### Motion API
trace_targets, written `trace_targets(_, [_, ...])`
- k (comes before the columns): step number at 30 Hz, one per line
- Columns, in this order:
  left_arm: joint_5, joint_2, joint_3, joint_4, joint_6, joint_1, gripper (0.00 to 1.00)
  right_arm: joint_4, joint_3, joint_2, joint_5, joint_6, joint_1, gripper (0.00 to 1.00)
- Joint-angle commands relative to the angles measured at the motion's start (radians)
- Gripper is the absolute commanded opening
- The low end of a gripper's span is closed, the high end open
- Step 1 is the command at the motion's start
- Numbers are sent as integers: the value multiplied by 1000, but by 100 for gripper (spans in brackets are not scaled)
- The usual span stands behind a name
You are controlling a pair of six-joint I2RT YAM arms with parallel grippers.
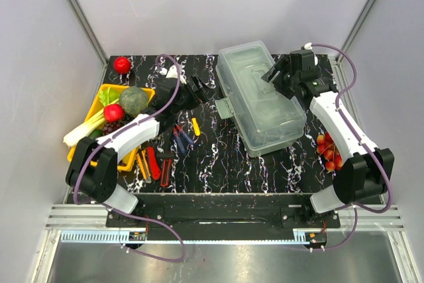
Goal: Pack the tool kit
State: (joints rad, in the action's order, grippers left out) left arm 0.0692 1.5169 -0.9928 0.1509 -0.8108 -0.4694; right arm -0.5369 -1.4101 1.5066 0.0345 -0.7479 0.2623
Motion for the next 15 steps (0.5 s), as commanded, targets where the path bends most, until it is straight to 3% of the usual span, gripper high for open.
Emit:
trace_targets(1, [-23, -55, -40, 3, 33, 3, 96, 81, 106, 4, -148, -59, 3, 76])
trace_targets(15, [86, -37, -127, -5, 58, 3, 97, 475, 333, -132, -257, -100, 3, 75])
